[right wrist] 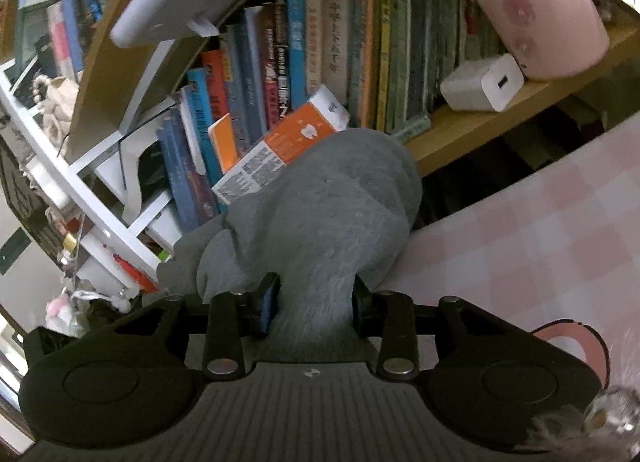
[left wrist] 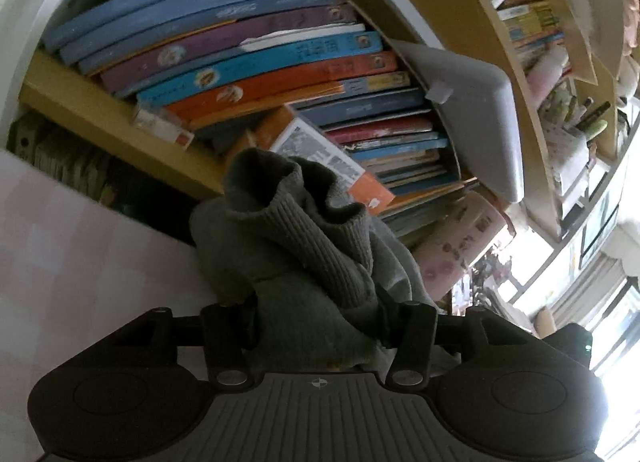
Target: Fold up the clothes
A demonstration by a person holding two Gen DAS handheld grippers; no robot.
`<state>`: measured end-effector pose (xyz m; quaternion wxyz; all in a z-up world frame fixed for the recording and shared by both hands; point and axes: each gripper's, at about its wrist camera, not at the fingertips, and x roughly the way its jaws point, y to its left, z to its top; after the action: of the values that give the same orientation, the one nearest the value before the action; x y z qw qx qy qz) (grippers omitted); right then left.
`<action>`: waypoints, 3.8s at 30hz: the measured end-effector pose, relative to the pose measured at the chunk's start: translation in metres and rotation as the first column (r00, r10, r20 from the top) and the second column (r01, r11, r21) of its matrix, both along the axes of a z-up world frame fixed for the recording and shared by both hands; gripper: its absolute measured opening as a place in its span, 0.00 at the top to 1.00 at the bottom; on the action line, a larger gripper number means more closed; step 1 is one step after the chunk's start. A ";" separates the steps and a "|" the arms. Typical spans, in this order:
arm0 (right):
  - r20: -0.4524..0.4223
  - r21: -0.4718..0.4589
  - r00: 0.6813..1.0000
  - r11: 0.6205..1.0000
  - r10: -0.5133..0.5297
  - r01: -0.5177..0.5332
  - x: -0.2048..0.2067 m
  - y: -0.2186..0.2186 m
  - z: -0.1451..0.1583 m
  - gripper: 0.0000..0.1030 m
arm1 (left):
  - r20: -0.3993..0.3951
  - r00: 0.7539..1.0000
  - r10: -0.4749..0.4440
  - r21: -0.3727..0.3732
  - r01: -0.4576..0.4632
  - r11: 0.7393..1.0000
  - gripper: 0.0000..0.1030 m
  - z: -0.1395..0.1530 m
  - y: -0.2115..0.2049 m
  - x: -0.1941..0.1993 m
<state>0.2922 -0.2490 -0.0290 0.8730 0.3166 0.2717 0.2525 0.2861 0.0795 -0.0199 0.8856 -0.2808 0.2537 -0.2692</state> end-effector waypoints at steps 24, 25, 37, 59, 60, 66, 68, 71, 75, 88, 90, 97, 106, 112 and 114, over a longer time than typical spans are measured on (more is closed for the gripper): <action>0.157 -0.134 0.985 0.987 -0.072 0.093 -0.108 -0.004 0.018 0.25 | 0.203 0.968 0.151 0.180 -0.188 0.965 0.13 0.020 -0.008 -0.109; 0.160 -0.144 0.985 0.986 -0.067 0.090 -0.113 -0.003 0.019 0.25 | 0.208 0.967 0.149 0.185 -0.188 0.965 0.13 0.020 -0.009 -0.114; 0.244 -0.415 0.969 0.900 -0.032 0.135 -0.177 0.030 0.028 0.20 | 0.218 0.964 0.152 0.342 -0.222 0.913 0.12 0.024 -0.044 -0.167; 0.313 -0.586 0.940 0.752 -0.135 0.303 -0.205 0.038 0.029 0.08 | 0.269 0.941 0.205 0.480 -0.315 0.819 0.00 0.026 -0.069 -0.202; 0.314 -0.588 0.940 0.749 -0.137 0.305 -0.205 0.039 0.030 0.07 | 0.266 0.941 0.209 0.479 -0.317 0.818 0.00 0.026 -0.068 -0.201; 0.327 -0.607 0.937 0.731 -0.127 0.311 -0.207 0.043 0.030 0.04 | 0.263 0.942 0.210 0.481 -0.317 0.818 0.00 0.025 -0.068 -0.201; 0.327 -0.611 0.937 0.729 -0.123 0.309 -0.206 0.044 0.030 0.03 | 0.260 0.943 0.210 0.485 -0.315 0.816 0.00 0.025 -0.069 -0.201; 0.321 -0.613 0.939 0.729 -0.124 0.306 -0.205 0.044 0.030 0.03 | 0.250 0.944 0.217 0.494 -0.317 0.810 0.00 0.024 -0.069 -0.199; 0.316 -0.616 0.940 0.726 -0.126 0.304 -0.204 0.044 0.030 0.03 | 0.251 0.943 0.220 0.519 -0.323 0.791 0.00 0.023 -0.073 -0.200; 0.305 -0.625 0.944 0.722 -0.123 0.296 -0.203 0.045 0.030 0.02 | 0.244 0.939 0.243 0.538 -0.339 0.772 0.00 0.023 -0.073 -0.198; 0.304 -0.626 0.945 0.722 -0.123 0.295 -0.203 0.045 0.029 0.02 | 0.243 0.939 0.243 0.540 -0.339 0.770 0.00 0.023 -0.074 -0.198; 0.302 -0.626 0.946 0.724 -0.120 0.292 -0.203 0.045 0.029 0.02 | 0.246 0.940 0.237 0.545 -0.337 0.768 0.00 0.023 -0.074 -0.198; 0.299 -0.626 0.947 0.725 -0.120 0.289 -0.203 0.046 0.030 0.02 | 0.250 0.943 0.221 0.552 -0.326 0.767 0.00 0.023 -0.076 -0.198; 0.298 -0.626 0.947 0.725 -0.120 0.289 -0.203 0.046 0.030 0.02 | 0.255 0.943 0.216 0.553 -0.325 0.767 0.00 0.023 -0.076 -0.199; 0.298 -0.626 0.947 0.725 -0.120 0.289 -0.203 0.046 0.030 0.02 | 0.256 0.943 0.213 0.553 -0.324 0.767 0.00 0.023 -0.076 -0.199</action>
<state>0.0888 -0.2029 0.0010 0.9765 -0.0173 0.2007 0.0770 0.0872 0.0035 0.0033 0.9769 -0.0010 0.2012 -0.0716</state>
